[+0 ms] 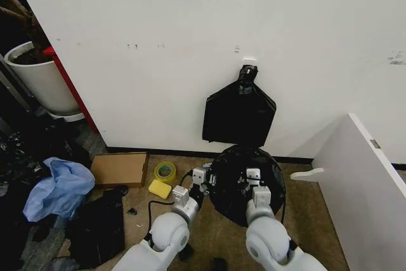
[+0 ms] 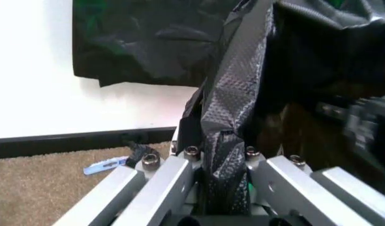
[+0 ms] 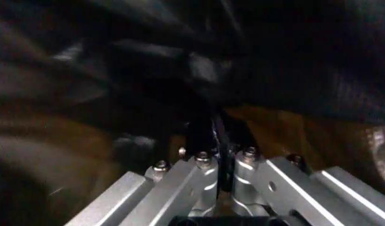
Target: Place the garbage bag over the trash bin.
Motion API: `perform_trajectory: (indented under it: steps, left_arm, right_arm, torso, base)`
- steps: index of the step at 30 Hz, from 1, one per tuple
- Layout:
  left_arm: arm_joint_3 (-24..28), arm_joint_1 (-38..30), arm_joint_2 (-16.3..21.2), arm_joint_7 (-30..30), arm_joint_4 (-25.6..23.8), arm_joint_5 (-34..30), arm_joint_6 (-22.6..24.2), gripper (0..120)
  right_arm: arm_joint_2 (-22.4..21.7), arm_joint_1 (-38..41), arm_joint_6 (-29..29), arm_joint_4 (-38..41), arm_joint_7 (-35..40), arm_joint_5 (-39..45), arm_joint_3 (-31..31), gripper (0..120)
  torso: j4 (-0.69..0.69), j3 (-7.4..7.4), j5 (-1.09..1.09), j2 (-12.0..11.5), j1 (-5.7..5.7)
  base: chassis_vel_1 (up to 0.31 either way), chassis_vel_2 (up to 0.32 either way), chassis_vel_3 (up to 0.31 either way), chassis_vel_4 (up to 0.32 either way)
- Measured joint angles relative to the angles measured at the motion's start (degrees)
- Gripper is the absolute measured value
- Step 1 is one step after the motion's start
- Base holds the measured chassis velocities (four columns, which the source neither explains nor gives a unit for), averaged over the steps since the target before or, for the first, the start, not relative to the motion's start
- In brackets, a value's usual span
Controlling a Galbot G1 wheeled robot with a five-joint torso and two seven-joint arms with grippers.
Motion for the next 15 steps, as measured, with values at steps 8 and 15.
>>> perform_trajectory:
  steps: [8,15]
  left_arm:
    - [0.9,0.0,0.1,0.1,-0.3,0.4,0.1,1]
    - [0.5,-0.1,0.3,0.1,-0.5,0.5,0.2,1]
  right_arm:
    - [2.4,2.3,1.4,-5.8,0.5,-3.1,1.8,0]
    - [1.9,1.2,0.5,-3.9,0.5,-4.1,1.5,0]
  torso:
    - [-0.01,0.0,0.0,0.0,0.0]
    - [-0.01,0.0,0.0,0.0,0.0]
  base:
    - [0.0,0.0,0.0,0.0]
    - [0.0,0.0,0.0,0.0]
